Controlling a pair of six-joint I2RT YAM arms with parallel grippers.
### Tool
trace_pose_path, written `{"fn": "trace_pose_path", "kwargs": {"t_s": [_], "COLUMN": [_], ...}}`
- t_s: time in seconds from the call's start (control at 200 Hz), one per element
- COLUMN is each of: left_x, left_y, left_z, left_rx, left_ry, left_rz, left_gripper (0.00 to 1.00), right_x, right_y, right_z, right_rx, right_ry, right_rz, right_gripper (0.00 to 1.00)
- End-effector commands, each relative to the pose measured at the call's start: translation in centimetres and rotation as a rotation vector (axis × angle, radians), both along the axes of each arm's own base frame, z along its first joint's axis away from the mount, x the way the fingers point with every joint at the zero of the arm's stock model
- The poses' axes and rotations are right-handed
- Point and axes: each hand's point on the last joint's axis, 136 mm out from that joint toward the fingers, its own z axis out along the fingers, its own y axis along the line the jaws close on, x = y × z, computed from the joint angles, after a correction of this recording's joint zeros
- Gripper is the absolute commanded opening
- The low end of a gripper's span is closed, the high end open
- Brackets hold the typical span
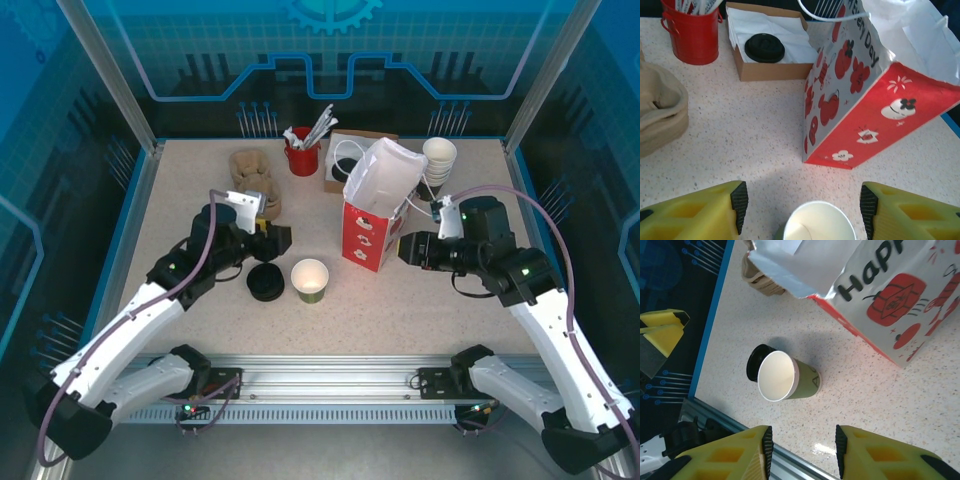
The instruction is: Pack the takeout coffee
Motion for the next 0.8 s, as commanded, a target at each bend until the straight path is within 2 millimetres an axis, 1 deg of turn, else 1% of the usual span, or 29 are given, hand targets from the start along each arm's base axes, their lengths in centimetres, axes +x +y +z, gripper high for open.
{"fn": "trace_pose_path", "kwargs": {"t_s": [0.0,0.07,0.09,0.095,0.11,0.23,0.36,0.43,0.665,0.795], "left_x": [3.1,4.9,5.6,5.6,6.2,9.4,12.8,14.5,20.0,22.8], "left_y": [-0.1,-0.6,-0.9,-0.9,-1.1,-2.4,-3.1,-4.2,-6.9,-7.8], "left_z": [2.2,2.2,1.8,2.1,1.7,0.9,-0.6,-1.4,-5.4,-8.0], "left_rx": [0.018,0.029,0.035,0.032,0.039,0.044,0.032,0.026,0.070,0.103], "left_ry": [-0.081,-0.072,-0.062,-0.070,-0.059,-0.043,0.015,0.022,0.084,0.102], "left_rz": [0.038,0.044,0.044,0.043,0.044,0.045,0.091,0.080,0.072,0.084], "left_gripper": [0.63,0.63,0.63,0.63,0.63,0.63,0.62,0.61,0.59,0.60], "right_x": [-0.1,0.3,0.4,0.5,0.6,1.2,1.6,1.8,2.3,2.2], "right_y": [-0.8,-1.3,-1.4,-1.4,-1.5,-1.8,-2.0,-2.3,-3.2,-3.8], "right_z": [1.5,1.7,1.8,1.8,1.8,2.3,2.8,3.0,3.2,3.1], "right_rx": [-0.002,-0.003,-0.002,-0.003,-0.002,0.012,0.020,0.017,0.020,0.024], "right_ry": [-0.041,-0.046,-0.046,-0.047,-0.048,-0.048,-0.049,-0.055,-0.050,-0.043], "right_rz": [-0.001,-0.017,-0.020,-0.022,-0.025,-0.038,-0.044,-0.056,-0.079,-0.092], "right_gripper": [0.41,0.41,0.41,0.41,0.41,0.40,0.40,0.40,0.39,0.39]}}
